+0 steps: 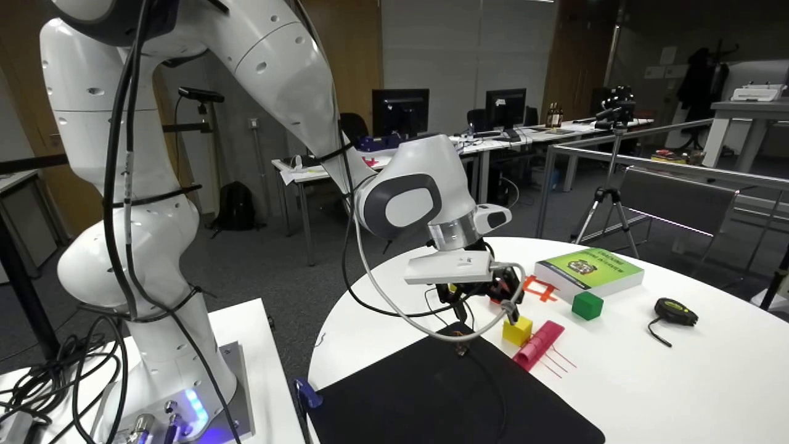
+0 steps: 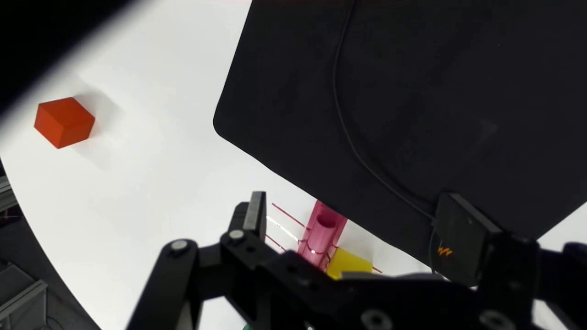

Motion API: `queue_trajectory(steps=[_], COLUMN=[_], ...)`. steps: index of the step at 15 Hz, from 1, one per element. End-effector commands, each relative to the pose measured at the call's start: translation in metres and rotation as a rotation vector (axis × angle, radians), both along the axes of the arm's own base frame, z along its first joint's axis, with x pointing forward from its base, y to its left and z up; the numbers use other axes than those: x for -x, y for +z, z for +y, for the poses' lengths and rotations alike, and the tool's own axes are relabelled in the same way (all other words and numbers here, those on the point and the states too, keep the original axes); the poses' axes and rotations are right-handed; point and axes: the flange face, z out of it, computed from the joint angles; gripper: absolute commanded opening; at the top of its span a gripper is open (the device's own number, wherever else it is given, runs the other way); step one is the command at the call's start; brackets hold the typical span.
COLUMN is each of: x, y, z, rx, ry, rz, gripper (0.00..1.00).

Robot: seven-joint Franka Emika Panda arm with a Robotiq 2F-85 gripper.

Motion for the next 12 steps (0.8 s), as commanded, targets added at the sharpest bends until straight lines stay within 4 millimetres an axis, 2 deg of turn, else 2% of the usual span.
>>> queue_trajectory(steps=[1,6,8,12], x=[-0.002,-0.002,-0.002,-0.018], y=[0.002,-0.001,-0.008,-0.047], z=[-0.004,-0.003,0.002,0.013], rx=[0.002,0.001,0.002,0.017], ry=[-0.009,-0.010,0.006,0.061], rz=[0.004,0.011,0.041,0.159], gripper=[1.00,1.00,1.00,1.00])
